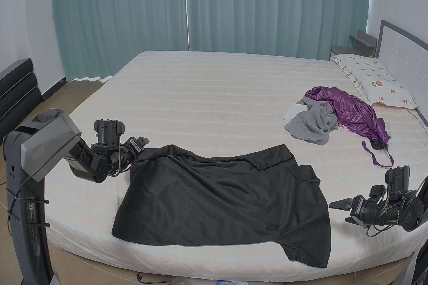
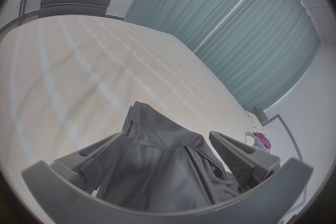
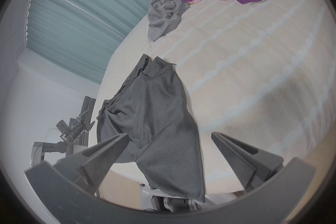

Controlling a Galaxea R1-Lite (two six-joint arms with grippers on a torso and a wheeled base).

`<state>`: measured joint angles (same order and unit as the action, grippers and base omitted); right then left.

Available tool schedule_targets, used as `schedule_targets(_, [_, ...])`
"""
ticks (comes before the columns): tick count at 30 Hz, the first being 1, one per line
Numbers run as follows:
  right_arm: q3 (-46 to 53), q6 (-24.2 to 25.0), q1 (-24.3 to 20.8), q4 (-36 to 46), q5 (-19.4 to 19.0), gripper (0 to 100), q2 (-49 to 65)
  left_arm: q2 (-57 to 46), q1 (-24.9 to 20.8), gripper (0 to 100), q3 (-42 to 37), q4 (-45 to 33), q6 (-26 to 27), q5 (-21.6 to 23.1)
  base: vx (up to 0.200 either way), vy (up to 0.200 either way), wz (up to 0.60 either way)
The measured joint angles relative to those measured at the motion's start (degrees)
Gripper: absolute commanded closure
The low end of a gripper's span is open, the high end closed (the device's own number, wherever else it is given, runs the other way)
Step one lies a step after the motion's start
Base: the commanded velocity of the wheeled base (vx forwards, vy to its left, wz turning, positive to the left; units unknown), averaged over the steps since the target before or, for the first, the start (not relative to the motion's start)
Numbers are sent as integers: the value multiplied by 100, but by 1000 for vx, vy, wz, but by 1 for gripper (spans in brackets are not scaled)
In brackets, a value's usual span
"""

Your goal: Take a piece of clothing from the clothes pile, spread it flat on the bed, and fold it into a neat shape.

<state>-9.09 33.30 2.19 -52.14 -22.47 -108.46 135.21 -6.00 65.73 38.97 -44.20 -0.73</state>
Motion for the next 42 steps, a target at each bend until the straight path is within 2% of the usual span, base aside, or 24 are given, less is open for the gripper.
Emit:
schedule_targets(4, [15, 0, -7, -104, 5, 0, -74, 440, 38, 0, 467, -22, 72, -24, 0, 0, 0])
schedule_targets(5, [22, 0, -13, -115, 6, 0, -89, 529, 49, 100, 555, -38, 123, -30, 0, 0, 0])
schedule_targets(16, [30, 2, -40, -128, 9, 0, -141, 1017, 85, 100, 1291, -71, 169, -121, 0, 0, 0])
schedule_targets(28, [-2, 6, -51, -143, 6, 0, -144, 1378, 173, 100, 2465, 22, 118, -674, 0, 0, 0])
schedule_targets(37, [0, 9, -51, -161, 6, 0, -146, 1777, 230, 100, 3838, -38, 116, -1002, 0, 0, 0])
schedule_targets(42, [2, 9, -55, -178, 6, 0, -146, 1983, 232, 100, 4080, -68, 123, -1064, 0, 0, 0])
